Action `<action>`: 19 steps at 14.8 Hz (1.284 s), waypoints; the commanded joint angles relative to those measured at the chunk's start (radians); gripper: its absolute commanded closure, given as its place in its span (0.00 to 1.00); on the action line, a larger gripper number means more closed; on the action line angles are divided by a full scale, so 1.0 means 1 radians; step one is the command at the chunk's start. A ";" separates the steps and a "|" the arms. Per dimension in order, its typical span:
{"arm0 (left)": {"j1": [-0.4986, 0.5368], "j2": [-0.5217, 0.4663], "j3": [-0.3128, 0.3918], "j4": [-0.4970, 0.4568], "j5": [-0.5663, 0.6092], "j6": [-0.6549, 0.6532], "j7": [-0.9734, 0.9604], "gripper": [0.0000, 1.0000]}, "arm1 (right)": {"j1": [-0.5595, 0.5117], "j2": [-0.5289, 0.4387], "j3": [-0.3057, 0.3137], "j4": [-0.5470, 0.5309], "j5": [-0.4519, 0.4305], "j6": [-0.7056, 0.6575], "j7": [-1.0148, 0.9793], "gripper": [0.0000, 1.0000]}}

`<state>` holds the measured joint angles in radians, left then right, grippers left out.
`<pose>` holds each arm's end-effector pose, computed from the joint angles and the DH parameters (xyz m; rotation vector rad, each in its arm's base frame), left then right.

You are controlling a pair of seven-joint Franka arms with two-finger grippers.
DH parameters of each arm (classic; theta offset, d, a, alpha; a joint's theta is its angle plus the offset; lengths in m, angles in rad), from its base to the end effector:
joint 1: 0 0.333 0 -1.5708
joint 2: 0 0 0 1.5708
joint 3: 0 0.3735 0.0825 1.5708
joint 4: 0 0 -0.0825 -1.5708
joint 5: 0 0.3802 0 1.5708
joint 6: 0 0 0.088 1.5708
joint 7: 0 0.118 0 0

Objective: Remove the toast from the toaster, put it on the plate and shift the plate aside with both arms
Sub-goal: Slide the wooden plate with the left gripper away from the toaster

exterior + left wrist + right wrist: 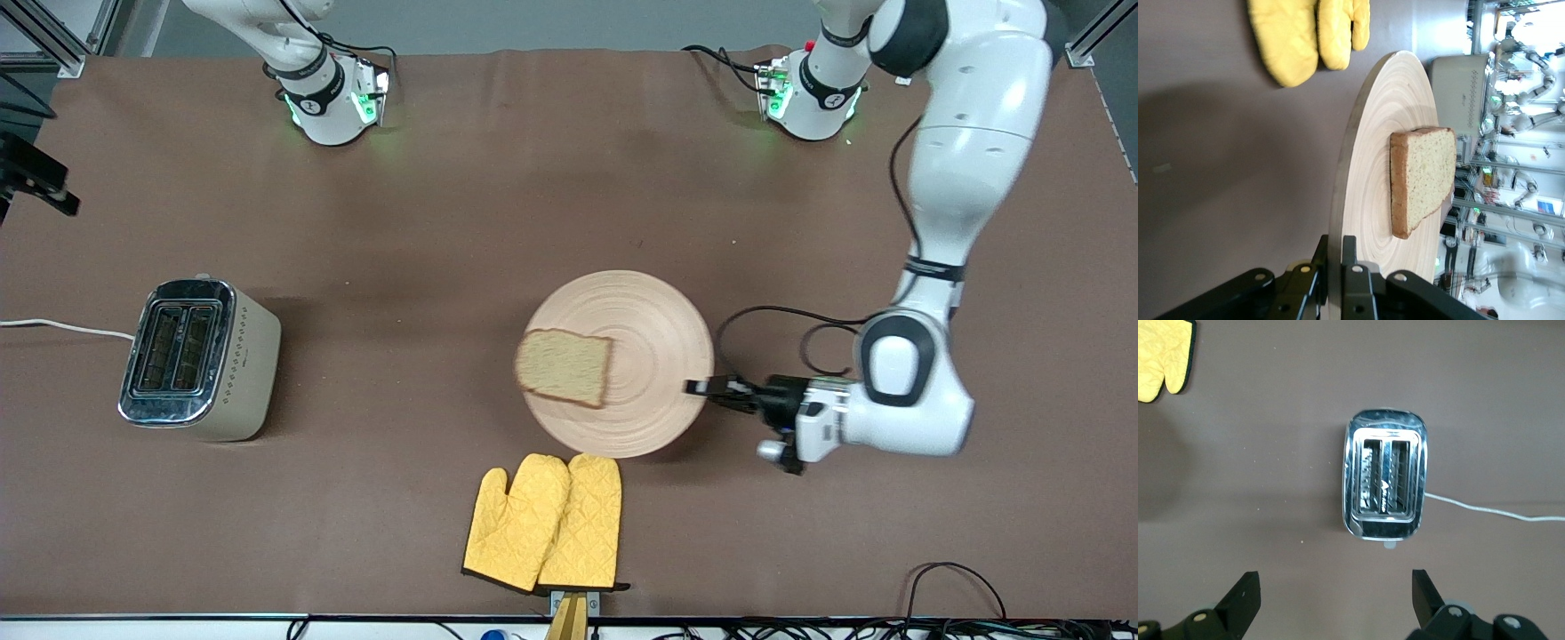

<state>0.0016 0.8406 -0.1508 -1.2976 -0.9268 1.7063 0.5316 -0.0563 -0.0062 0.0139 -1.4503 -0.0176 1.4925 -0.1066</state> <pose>0.7391 -0.1634 0.2913 2.0593 -0.3113 -0.2235 0.5399 -0.0251 0.7233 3.1181 0.0973 0.0733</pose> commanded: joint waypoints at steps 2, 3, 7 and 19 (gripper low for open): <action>0.184 0.017 -0.012 -0.009 0.075 -0.157 0.181 1.00 | 0.012 -0.001 0.011 -0.111 -0.022 0.118 0.024 0.00; 0.227 0.026 -0.010 -0.009 0.115 -0.163 0.204 1.00 | 0.009 -0.003 0.000 -0.127 -0.022 0.132 0.018 0.00; 0.371 0.093 -0.006 -0.003 0.184 -0.169 0.304 1.00 | 0.013 0.003 -0.048 -0.127 0.001 0.138 0.008 0.00; 0.449 0.190 0.026 0.052 0.198 -0.159 0.341 0.00 | 0.023 0.012 -0.063 -0.122 0.002 0.134 0.010 0.00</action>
<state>0.4497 1.0425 -0.1405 -1.2721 -0.7350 1.5669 0.8831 -0.0455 0.0150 -0.0415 -1.5609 -0.0201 1.6234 -0.1006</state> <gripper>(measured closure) 0.652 0.000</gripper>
